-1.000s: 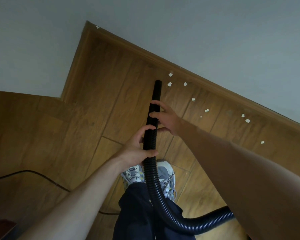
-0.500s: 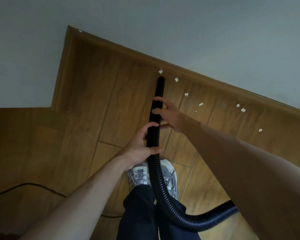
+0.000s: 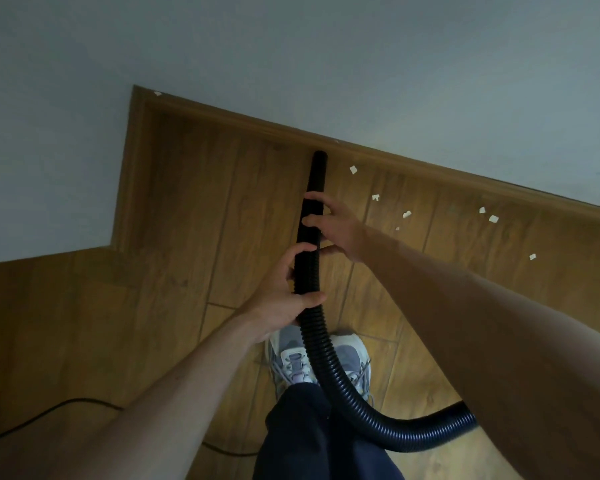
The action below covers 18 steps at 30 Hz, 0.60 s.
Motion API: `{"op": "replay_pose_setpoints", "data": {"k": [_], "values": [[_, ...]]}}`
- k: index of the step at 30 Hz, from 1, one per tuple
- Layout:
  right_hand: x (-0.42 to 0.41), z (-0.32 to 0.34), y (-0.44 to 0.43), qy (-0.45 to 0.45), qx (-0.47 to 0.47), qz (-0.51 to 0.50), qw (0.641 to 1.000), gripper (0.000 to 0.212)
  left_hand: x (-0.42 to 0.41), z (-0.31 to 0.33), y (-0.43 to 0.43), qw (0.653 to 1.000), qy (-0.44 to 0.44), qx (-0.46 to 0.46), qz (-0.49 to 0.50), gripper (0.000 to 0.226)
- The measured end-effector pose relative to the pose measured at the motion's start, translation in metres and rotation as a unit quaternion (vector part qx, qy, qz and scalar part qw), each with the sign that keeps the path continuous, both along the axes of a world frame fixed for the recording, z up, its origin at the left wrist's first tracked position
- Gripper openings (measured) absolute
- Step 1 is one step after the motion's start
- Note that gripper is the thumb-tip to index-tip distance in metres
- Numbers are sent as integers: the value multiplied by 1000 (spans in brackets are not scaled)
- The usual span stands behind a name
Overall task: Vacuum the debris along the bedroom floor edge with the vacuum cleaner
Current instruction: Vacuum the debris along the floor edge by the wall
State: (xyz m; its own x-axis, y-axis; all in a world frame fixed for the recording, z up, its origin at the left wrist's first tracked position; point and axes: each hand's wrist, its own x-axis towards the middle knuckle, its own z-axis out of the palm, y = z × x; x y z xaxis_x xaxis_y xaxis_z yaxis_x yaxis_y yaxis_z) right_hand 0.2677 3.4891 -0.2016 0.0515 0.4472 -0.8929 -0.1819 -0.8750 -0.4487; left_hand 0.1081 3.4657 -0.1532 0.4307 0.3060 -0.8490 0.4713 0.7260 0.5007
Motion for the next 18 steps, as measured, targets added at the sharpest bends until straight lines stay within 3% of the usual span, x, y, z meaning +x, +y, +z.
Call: {"op": "replay_pose_setpoints", "data": {"k": [18], "values": [[36, 3, -59, -1, -20, -63, 998, 49, 30, 0, -29, 996, -13, -16, -90, 67]]}}
